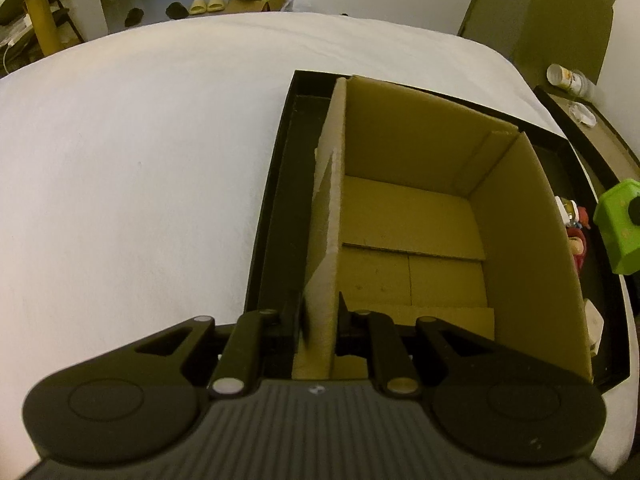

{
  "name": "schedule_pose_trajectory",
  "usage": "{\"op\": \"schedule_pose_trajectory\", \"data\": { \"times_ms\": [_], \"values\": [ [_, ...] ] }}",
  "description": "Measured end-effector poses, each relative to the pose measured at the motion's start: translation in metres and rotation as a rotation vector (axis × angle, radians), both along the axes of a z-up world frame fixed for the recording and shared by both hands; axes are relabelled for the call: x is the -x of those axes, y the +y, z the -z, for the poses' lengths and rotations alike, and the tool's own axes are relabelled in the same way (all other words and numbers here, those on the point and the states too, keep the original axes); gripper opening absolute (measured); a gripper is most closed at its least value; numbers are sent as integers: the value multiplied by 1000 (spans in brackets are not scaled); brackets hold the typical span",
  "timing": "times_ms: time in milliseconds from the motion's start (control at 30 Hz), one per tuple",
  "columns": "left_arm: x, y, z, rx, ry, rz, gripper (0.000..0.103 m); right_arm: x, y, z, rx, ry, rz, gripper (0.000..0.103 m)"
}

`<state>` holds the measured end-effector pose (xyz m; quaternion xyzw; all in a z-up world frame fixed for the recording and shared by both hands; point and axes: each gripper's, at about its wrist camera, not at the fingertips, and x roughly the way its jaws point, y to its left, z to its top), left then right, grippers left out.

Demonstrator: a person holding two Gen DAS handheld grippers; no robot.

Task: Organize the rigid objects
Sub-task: 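Lift the green cube with the right tool and carry it over the box, then lower the green cube into the box and open the right tool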

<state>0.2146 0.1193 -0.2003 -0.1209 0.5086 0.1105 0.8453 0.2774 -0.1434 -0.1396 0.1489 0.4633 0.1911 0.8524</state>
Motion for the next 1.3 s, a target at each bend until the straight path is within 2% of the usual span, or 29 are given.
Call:
{"op": "schedule_pose_trajectory", "data": {
  "times_ms": [367,700,1067,1300],
  "values": [
    [2,0,2,9,-3,-1,14,5,36,-14,-10,-29,-73,48],
    [3,3,4,24,-7,-19,14,4,75,-14,-22,-30,-166,48],
    [7,9,6,53,-11,-52,14,3,110,4,-38,21,-200,48],
    [9,11,7,62,-12,-63,14,8,122,15,-14,44,-211,48]
  ]
}}
